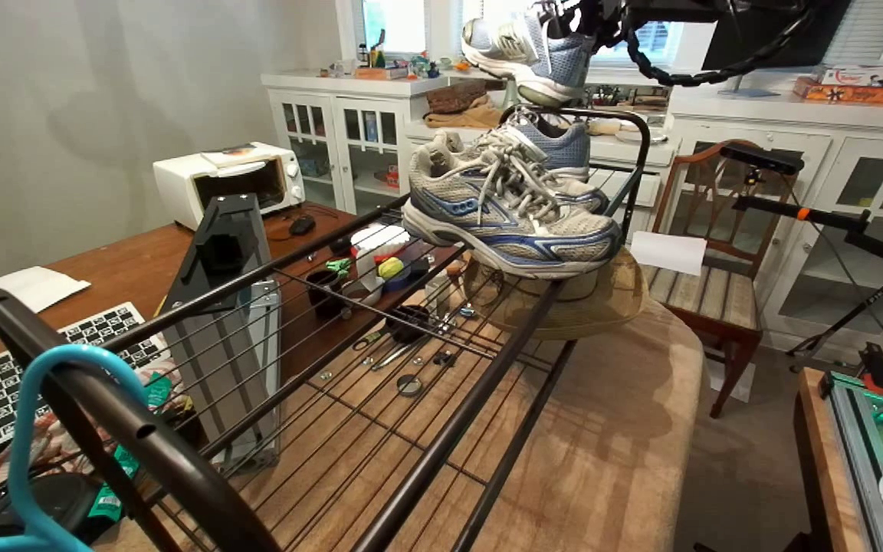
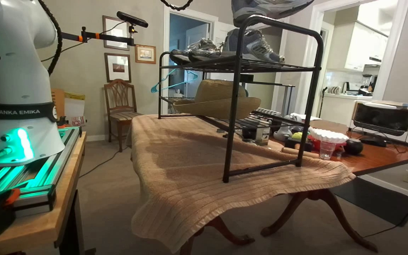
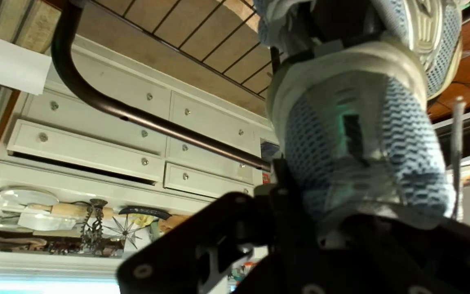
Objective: Unstack the two pairs of sneakers.
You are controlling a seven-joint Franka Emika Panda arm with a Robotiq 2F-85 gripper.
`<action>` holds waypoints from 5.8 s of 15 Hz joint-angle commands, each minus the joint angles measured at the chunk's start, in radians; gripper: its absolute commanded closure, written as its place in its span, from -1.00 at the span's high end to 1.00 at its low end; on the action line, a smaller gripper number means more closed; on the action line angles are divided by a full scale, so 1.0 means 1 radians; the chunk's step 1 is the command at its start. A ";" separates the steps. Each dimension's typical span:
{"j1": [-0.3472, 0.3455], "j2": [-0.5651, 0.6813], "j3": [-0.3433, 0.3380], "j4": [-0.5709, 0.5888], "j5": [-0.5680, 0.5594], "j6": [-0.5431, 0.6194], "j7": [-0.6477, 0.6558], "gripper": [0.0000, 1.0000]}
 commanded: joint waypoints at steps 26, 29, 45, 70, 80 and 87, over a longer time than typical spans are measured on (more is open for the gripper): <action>-0.028 0.079 -0.140 -0.048 0.005 0.226 -0.595 -0.94; -0.028 0.094 -0.141 -0.059 0.006 0.251 -0.612 -0.94; -0.033 0.152 -0.154 -0.080 -0.013 0.314 -0.621 -0.94; -0.040 0.041 -0.126 -0.072 -0.001 0.137 -0.553 1.00; -0.003 -0.065 -0.087 -0.040 0.202 -0.097 -0.644 1.00; 0.037 -0.106 -0.089 -0.056 0.301 -0.128 -0.722 1.00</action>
